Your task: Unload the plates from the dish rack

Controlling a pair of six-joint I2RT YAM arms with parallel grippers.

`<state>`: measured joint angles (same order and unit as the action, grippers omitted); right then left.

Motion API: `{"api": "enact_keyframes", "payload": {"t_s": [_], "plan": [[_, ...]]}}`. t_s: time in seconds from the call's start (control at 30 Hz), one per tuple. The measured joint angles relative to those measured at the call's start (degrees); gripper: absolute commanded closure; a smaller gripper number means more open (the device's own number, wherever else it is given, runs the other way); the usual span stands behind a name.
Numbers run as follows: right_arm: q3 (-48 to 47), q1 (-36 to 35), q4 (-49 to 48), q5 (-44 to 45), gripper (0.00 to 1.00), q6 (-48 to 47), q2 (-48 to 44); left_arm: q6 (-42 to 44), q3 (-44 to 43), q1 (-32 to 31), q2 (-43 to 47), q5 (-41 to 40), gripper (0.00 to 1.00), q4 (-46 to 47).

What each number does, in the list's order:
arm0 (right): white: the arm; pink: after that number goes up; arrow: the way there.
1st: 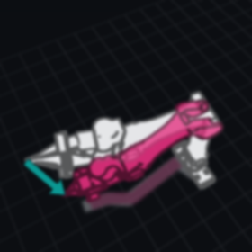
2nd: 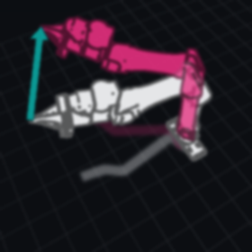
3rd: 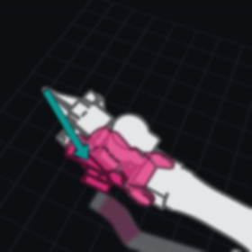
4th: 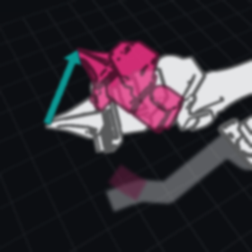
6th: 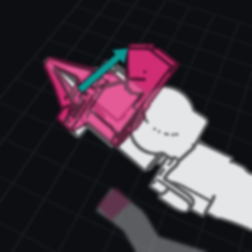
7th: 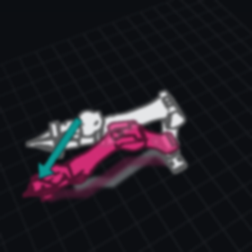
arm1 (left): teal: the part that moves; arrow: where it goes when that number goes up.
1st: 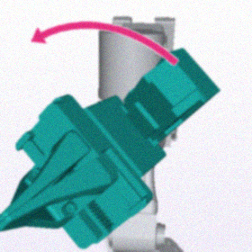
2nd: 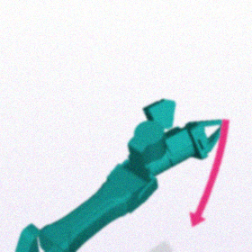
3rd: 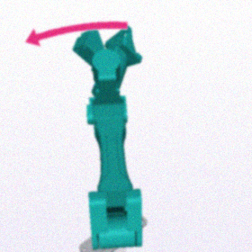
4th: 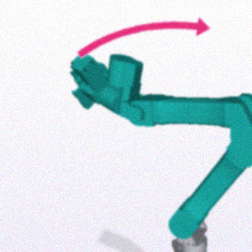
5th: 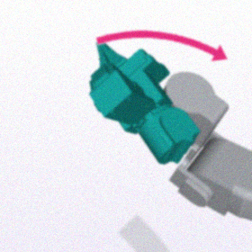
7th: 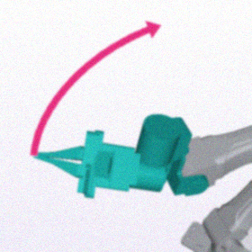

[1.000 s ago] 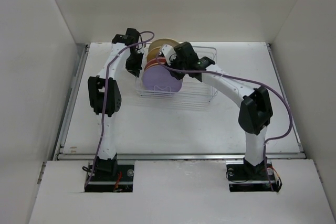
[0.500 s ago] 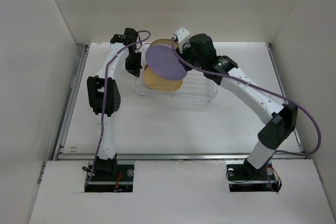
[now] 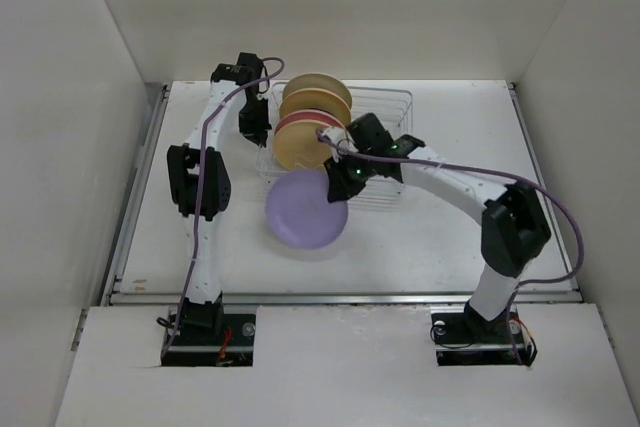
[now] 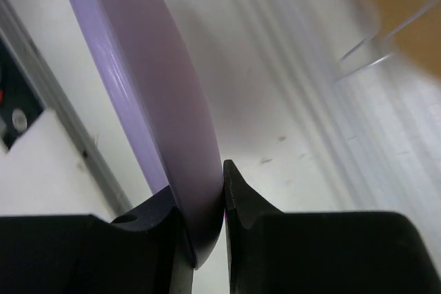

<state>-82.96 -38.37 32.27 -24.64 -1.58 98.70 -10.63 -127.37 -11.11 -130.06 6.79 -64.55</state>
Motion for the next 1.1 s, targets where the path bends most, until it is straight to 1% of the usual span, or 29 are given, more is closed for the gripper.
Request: {"api": "enact_keyframes", "payload": {"t_s": [0.07,0.13,0.17,0.2,0.3,0.4,0.43,0.47,0.5,0.63,0.77,0.83,0.87,0.97,1.0,1.03,1.07,1.1], "plan": [[3.50,-0.46,0.39,-3.06,0.99,1.01,3.48,-0.50,0.72,0.02,0.44,0.04,1.00,0.52],[6.27,-0.94,1.18,-4.42,0.92,1.73,5.90,-1.03,1.88,0.04,1.16,0.11,1.00,1.46],[7.02,-1.16,1.60,-4.85,0.85,2.38,6.54,-1.31,2.40,0.09,1.38,0.17,1.00,1.86],[7.23,-1.40,2.03,-5.68,0.76,2.95,6.97,-1.53,2.73,0.11,1.57,0.26,1.00,2.14],[7.26,-2.51,0.76,-5.57,0.66,3.67,7.02,-1.95,2.97,0.22,1.73,0.31,1.00,2.38],[7.26,-3.37,-0.15,-3.80,0.49,4.46,7.21,-2.16,2.95,0.22,1.73,0.28,1.00,2.36],[7.26,-3.65,-0.28,-3.26,0.46,4.68,7.30,-2.16,2.95,0.22,1.73,0.28,1.00,2.36],[7.26,-3.82,-0.55,-2.54,0.40,4.92,7.41,-2.19,2.95,0.22,1.73,0.28,1.00,2.36],[7.26,-3.98,-0.74,-1.97,0.38,5.14,7.48,-2.19,2.95,0.22,1.73,0.31,1.00,2.36],[6.80,-4.09,-0.61,1.27,0.37,5.55,7.43,-2.32,3.30,0.24,1.95,0.35,1.00,2.58],[3.13,-4.11,1.95,6.36,0.37,5.73,6.08,-2.43,3.72,0.26,2.19,0.39,1.00,2.91],[0.09,-4.13,3.54,8.63,0.37,5.70,4.24,-2.56,3.85,0.28,2.27,0.50,1.00,3.02],[-1.40,-4.13,3.80,9.60,0.35,5.64,3.02,-2.56,3.91,0.31,2.27,0.57,1.00,3.06],[-5.46,-4.26,3.32,13.94,0.35,5.46,-1.36,-2.62,3.91,0.35,2.27,0.81,1.00,3.06],[-6.73,-4.37,3.04,16.48,0.37,5.46,-2.60,-2.64,3.91,0.35,2.27,0.85,1.00,3.06],[-7.96,-4.48,2.80,19.12,0.43,5.44,-3.21,-2.64,3.93,0.35,2.27,0.94,1.00,3.06],[-9.51,-4.48,2.29,22.18,0.47,5.31,-3.43,-2.64,3.93,0.35,2.27,0.96,1.00,3.04],[-11.08,-4.48,1.46,25.24,0.48,5.11,-3.15,-2.60,3.93,0.35,2.27,0.96,1.00,3.06]]}}
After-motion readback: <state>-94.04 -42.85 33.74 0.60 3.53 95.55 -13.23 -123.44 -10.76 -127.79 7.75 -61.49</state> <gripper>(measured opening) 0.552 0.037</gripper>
